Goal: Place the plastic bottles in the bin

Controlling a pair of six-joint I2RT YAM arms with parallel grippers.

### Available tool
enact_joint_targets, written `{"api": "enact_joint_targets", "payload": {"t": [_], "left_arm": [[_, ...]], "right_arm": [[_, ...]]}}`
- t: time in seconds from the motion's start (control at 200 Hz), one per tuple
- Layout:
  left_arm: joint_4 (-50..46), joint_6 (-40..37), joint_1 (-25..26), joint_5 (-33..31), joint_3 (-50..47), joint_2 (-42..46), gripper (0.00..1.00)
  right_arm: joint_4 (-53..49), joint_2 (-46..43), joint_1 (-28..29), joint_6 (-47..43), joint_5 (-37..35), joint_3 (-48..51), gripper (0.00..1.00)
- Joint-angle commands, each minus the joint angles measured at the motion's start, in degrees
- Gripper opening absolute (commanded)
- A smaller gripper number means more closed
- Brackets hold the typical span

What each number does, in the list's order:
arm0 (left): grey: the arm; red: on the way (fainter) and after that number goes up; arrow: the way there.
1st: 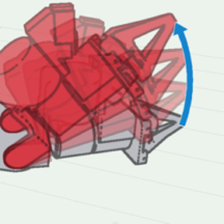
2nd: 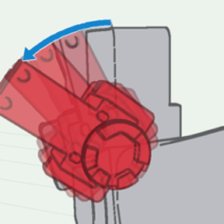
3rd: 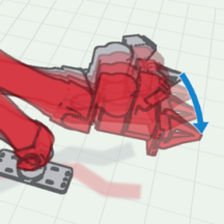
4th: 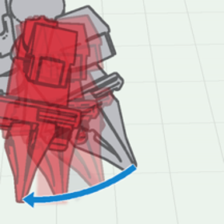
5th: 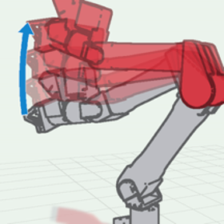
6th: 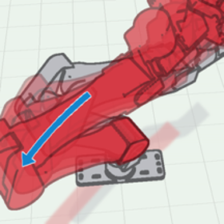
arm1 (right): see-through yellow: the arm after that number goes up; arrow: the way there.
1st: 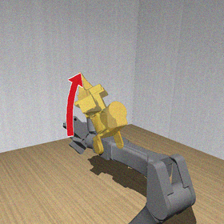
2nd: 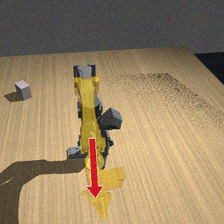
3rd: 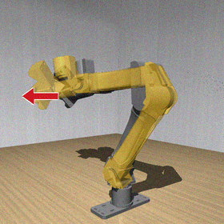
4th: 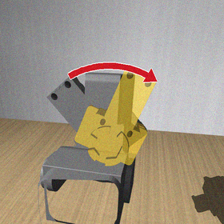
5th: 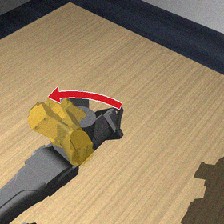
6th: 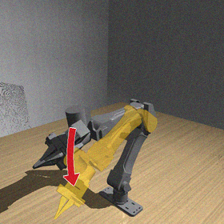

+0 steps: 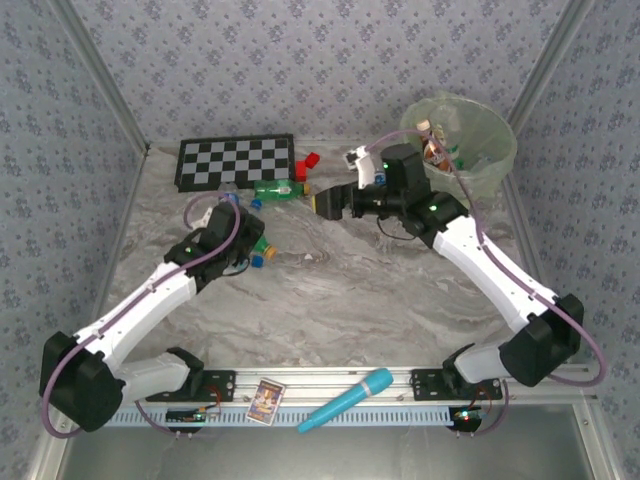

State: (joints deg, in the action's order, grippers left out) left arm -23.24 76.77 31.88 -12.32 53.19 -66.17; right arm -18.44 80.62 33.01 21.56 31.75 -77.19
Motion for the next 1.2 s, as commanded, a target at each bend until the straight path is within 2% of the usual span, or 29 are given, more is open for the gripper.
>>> {"api": "enact_joint_targets", "payload": {"t": [0.0, 0.39, 0.71, 0.94, 1.059, 1.194], "left_arm": [[3.1, -6.4, -0.3, 3.3, 7.7, -2.4, 0.56], [9.0, -8.7, -0.2, 12.5, 16.3, -8.3, 0.56], [9.7, -8.9, 0.0, 13.7, 17.4, -7.8, 0.56], [8.8, -9.6, 0.1, 13.9, 17.5, -7.4, 0.56], [8.9, -9.5, 0.2, 14.0, 17.3, -7.4, 0.56], [9.2, -9.3, 0.7, 14.2, 17.3, -8.1, 0.56]], "right_arm": [[1.6, 2.9, 1.9, 1.9, 6.6, -3.0, 0.79], [-2.6, 10.3, 5.1, 1.2, 7.2, -9.2, 0.56], [-6.2, 13.4, 5.7, 0.6, 4.6, -11.0, 0.56], [-9.0, 14.0, 5.5, 0.9, -2.1, -12.0, 0.56], [-8.7, 13.9, 5.2, 1.0, -1.3, -11.9, 0.48], [-6.5, 13.2, 5.1, 1.7, 0.3, -11.7, 0.43]]}}
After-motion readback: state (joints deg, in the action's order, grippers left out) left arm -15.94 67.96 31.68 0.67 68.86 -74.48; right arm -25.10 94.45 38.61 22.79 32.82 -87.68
